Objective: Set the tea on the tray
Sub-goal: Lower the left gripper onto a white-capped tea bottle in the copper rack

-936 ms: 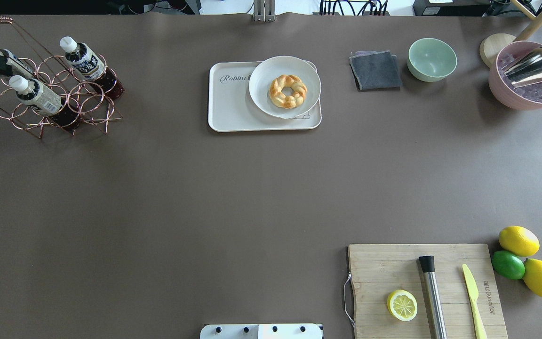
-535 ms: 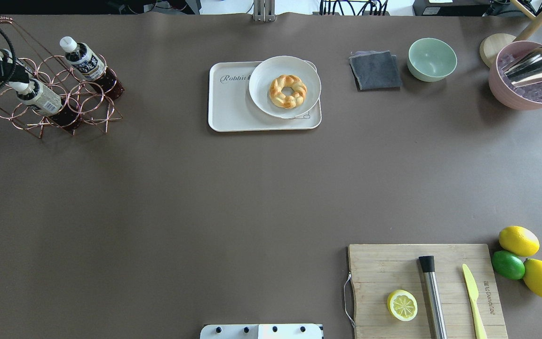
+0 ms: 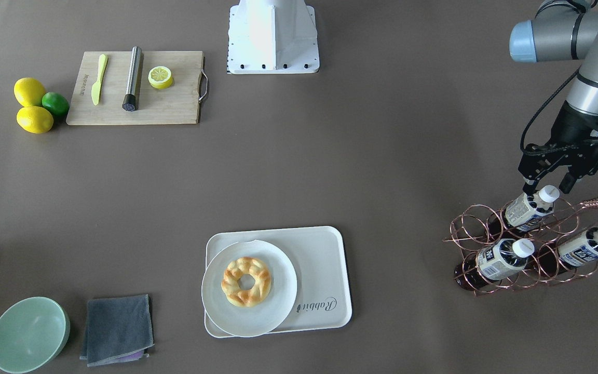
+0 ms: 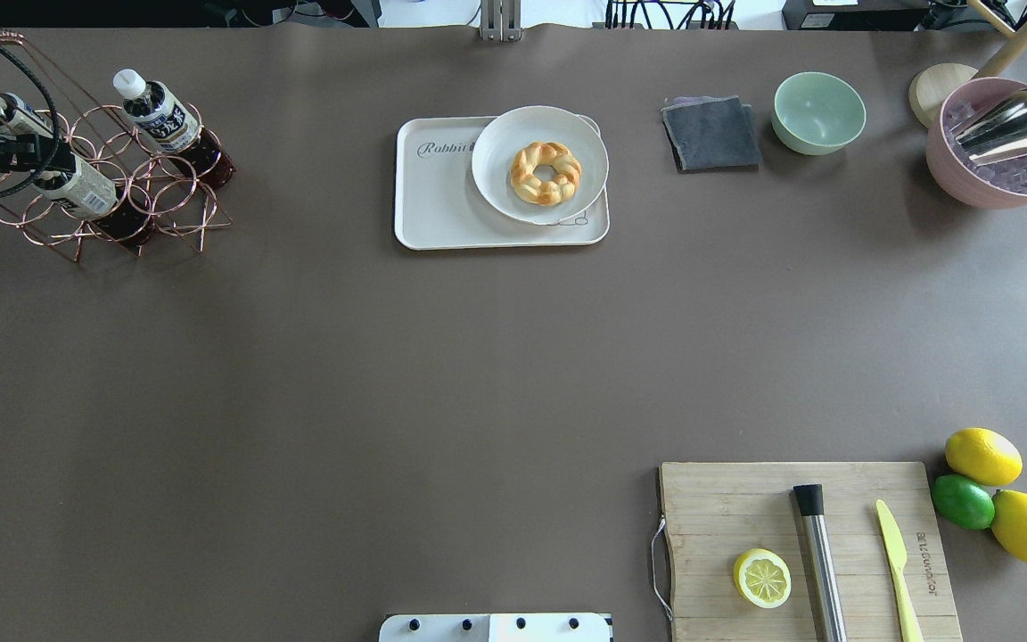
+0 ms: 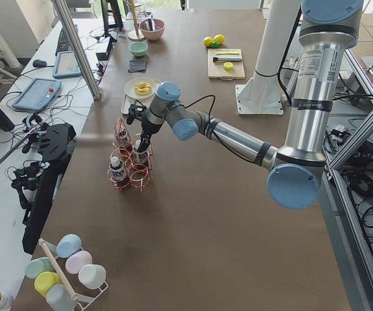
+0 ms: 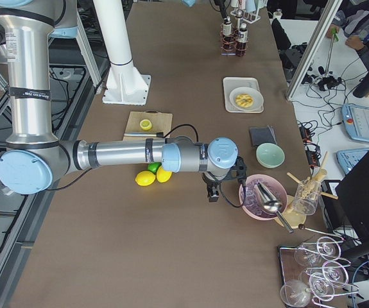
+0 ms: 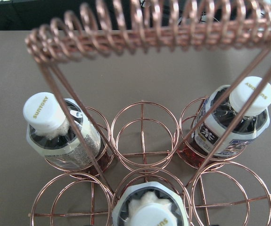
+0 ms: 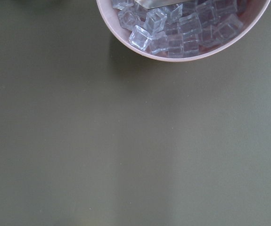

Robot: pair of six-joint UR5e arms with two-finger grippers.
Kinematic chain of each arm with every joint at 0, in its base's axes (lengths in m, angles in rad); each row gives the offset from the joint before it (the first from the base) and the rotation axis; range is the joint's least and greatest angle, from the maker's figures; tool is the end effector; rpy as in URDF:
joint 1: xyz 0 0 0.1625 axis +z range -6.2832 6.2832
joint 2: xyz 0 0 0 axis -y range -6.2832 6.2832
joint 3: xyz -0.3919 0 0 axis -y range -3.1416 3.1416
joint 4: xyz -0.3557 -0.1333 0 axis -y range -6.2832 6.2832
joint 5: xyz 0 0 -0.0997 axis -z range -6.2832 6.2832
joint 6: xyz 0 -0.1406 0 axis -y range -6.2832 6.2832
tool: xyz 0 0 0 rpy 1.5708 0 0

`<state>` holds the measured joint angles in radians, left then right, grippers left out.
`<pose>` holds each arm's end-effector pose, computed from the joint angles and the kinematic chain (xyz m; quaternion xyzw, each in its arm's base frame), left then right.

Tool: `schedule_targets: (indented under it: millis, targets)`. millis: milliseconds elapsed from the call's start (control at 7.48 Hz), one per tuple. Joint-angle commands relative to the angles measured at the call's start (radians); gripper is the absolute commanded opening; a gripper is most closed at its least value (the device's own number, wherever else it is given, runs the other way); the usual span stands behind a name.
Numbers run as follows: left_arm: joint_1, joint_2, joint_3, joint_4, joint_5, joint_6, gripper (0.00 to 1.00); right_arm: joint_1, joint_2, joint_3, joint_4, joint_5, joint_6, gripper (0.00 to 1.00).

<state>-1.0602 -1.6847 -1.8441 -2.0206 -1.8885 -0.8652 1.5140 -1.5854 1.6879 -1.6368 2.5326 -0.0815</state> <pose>0.1859 -0.5147 0.4330 0.2183 0.3664 -0.0958 0.8994 -0.0076 -0.4510 0.5947 0.0219 -0.4623 -0.0697 0.8837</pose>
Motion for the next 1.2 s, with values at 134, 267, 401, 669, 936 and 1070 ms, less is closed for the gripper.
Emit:
schedule_targets:
  millis: [134,267,401,669,936,1070]
  targets:
    - [0.002,0.000,0.002,-0.001,-0.001,0.005,0.09,0.000,-0.007,0.003,0.000,0.000,0.000,1.00]
    - [0.002,0.005,-0.001,-0.001,-0.001,0.005,0.00,0.000,-0.005,0.006,0.000,0.001,-0.001,1.00]
    - [0.000,0.002,-0.001,0.000,-0.006,0.006,0.00,0.000,-0.007,0.006,0.000,0.002,-0.001,1.00]
    - [-0.014,0.005,-0.015,0.000,-0.012,0.038,0.00,0.000,-0.007,0.007,0.000,0.001,-0.003,1.00]
    - [-0.094,0.011,-0.064,0.008,-0.058,0.055,0.00,0.000,-0.014,-0.003,0.043,-0.002,-0.001,1.00]
    - [-0.144,0.013,-0.081,0.010,-0.084,0.081,0.00,0.000,-0.030,-0.002,0.063,0.000,0.000,1.00]
